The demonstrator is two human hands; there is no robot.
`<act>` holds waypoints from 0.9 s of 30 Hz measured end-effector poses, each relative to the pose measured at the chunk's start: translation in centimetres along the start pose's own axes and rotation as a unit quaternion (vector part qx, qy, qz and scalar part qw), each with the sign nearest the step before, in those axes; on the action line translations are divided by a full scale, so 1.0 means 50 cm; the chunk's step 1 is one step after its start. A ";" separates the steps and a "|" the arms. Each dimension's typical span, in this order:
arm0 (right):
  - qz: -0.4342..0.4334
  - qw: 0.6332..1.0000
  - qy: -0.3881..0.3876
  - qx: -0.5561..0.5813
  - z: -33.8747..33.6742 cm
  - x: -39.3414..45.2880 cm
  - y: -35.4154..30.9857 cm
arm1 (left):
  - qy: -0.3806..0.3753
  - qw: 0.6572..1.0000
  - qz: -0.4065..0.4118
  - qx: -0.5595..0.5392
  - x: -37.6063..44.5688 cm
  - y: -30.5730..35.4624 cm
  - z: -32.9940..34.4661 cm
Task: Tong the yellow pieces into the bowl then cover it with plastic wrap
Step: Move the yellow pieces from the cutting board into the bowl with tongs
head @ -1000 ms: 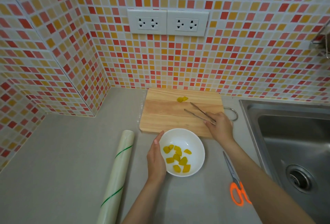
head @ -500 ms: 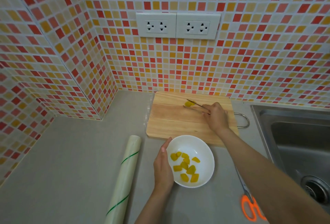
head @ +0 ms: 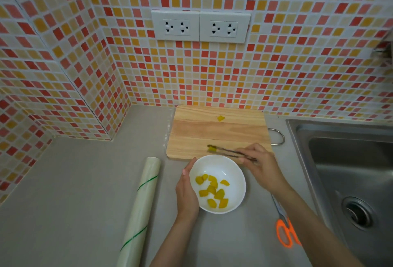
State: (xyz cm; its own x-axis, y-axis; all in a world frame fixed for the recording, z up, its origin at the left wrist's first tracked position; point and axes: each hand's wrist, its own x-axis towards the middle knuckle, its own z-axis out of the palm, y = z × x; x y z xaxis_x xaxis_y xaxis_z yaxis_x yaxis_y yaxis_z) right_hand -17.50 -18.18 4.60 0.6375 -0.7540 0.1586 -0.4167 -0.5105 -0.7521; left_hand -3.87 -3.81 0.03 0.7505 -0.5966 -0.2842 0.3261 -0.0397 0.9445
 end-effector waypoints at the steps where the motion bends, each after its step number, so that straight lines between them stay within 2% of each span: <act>1: -0.003 1.000 -0.013 -0.007 -0.008 -0.020 0.000 | -0.001 1.000 0.000 0.004 0.000 0.001 0.000; 5: 0.026 0.999 -0.034 -0.029 -0.030 -0.054 0.010 | -0.003 1.000 -0.002 0.012 0.001 0.003 -0.001; 10: 0.046 0.999 0.011 -0.022 -0.040 -0.019 0.030 | 0.001 1.000 0.003 0.009 0.000 0.004 -0.001; 15: 0.139 0.982 0.068 -0.106 -0.019 0.079 0.061 | -0.001 1.000 0.006 0.007 -0.001 0.003 -0.001; 27: 0.192 0.971 0.057 -0.131 0.067 0.221 0.088 | 0.002 1.000 0.006 0.005 0.000 -0.002 -0.001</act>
State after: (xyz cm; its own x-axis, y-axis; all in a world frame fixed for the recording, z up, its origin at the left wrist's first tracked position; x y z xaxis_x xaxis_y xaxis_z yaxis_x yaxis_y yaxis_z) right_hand -10.12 -27.40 0.89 0.3322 -0.9430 -0.0204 -0.7701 -0.2587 -0.5831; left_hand -3.87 -3.75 -0.10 0.7562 -0.5945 -0.2735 0.3112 -0.0410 0.9495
